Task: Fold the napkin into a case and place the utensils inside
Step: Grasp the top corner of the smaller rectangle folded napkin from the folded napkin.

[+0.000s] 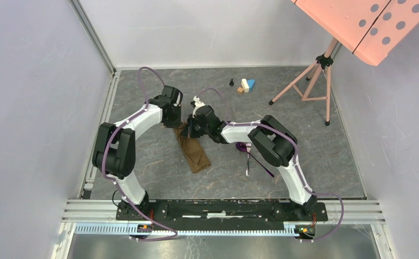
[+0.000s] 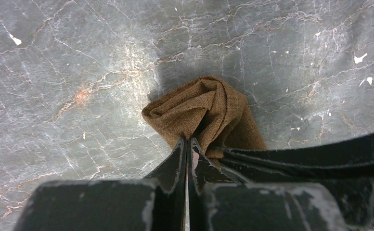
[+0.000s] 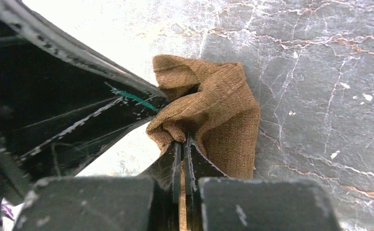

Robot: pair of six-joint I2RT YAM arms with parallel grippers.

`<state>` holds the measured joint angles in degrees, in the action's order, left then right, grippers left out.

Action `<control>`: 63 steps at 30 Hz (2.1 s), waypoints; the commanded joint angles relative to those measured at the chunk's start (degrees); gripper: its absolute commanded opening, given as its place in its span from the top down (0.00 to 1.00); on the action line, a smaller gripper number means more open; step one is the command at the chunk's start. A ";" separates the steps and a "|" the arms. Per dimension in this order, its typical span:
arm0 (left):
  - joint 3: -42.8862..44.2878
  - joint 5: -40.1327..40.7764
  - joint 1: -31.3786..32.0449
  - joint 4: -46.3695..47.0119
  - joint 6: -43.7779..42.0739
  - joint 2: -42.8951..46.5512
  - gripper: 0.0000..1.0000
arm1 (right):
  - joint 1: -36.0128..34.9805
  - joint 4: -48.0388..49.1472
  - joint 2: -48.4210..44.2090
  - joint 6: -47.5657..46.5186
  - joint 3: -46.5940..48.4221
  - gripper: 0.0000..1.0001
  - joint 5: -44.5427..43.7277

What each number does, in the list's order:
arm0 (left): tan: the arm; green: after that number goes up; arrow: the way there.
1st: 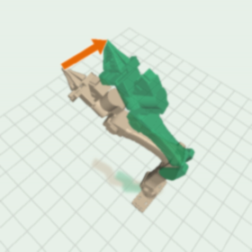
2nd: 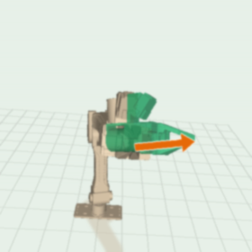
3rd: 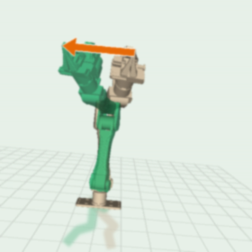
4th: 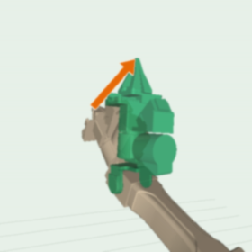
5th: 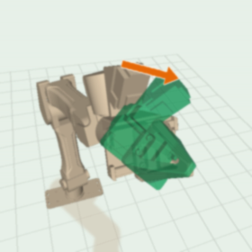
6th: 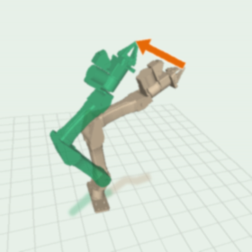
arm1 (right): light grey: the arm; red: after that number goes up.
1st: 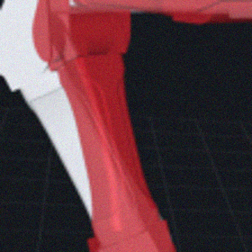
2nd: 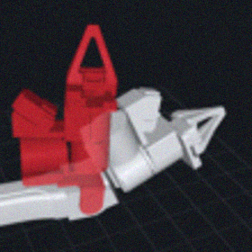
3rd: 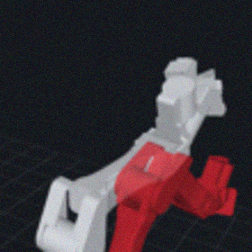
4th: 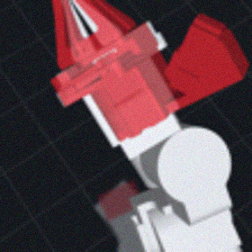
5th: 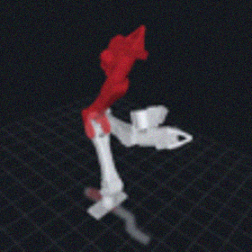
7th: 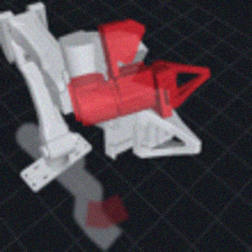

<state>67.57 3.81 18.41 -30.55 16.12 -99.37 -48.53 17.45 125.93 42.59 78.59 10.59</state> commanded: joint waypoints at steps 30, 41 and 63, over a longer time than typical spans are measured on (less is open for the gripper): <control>-1.39 -9.15 -6.20 -1.61 3.71 2.28 0.98 | 5.11 1.41 -3.17 -13.00 1.28 1.00 11.31; -1.04 -10.94 -6.29 -1.48 2.96 1.63 0.98 | 3.07 -11.52 -0.46 -16.94 9.29 1.00 4.04; -1.65 -9.22 -6.46 -2.10 2.60 1.81 0.98 | 2.50 -1.43 -1.91 -14.72 6.01 0.59 9.72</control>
<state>65.95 -5.58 12.23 -32.75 17.82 -98.50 -46.33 12.88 128.70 29.06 85.54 20.78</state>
